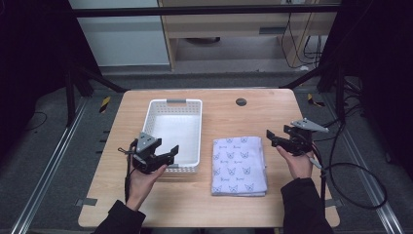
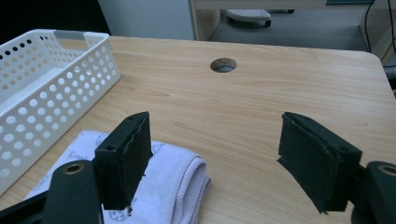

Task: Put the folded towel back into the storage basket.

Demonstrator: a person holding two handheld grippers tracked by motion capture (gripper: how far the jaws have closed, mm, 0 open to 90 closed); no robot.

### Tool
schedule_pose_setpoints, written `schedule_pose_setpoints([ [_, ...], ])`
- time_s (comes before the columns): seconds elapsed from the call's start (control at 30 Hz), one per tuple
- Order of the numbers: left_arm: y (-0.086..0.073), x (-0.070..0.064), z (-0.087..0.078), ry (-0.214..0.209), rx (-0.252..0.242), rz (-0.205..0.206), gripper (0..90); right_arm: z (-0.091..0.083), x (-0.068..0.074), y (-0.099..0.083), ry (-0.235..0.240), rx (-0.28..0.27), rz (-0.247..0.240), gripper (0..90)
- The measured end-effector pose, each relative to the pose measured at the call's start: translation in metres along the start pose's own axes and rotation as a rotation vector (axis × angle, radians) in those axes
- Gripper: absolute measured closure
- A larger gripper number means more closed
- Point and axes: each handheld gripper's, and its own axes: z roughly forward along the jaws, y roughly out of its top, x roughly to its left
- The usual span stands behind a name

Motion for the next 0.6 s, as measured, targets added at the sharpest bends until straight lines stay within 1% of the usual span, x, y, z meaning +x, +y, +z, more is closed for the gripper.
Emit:
schedule_pose_setpoints([
  [0.03, 0.000, -0.005, 0.001, -0.009, 0.002, 0.007, 29.3, 0.000, 0.001, 0.002, 0.005, 0.004, -0.004, 26.0],
  [0.07, 0.000, -0.005, 0.001, -0.009, 0.002, 0.007, 29.3, 0.001, 0.001, 0.002, 0.007, 0.007, -0.003, 26.1],
  [0.13, 0.001, -0.009, 0.003, -0.022, 0.006, 0.010, 29.4, 0.002, 0.002, 0.003, 0.008, 0.011, -0.007, 26.2],
  [0.2, 0.002, -0.013, 0.004, -0.038, 0.006, 0.004, 29.9, 0.006, 0.004, 0.005, 0.022, 0.018, -0.013, 26.8],
  [0.27, 0.003, -0.018, 0.006, -0.050, 0.006, 0.000, 30.0, 0.008, 0.005, 0.006, 0.023, 0.026, -0.015, 26.9],
  [0.37, 0.004, -0.026, 0.010, -0.060, 0.012, 0.008, 30.4, 0.014, 0.008, 0.008, 0.032, 0.042, -0.034, 27.6],
  [0.43, 0.003, -0.031, 0.013, -0.070, 0.021, 0.018, 30.4, 0.015, 0.009, 0.008, 0.036, 0.041, -0.032, 27.7],
  [0.57, 0.003, -0.046, 0.018, -0.092, 0.032, 0.034, 30.8, 0.021, 0.012, 0.006, 0.045, 0.058, -0.030, 28.0],
  [0.6, 0.003, -0.046, 0.018, -0.092, 0.032, 0.034, 30.9, 0.021, 0.012, 0.006, 0.045, 0.058, -0.030, 28.0],
])
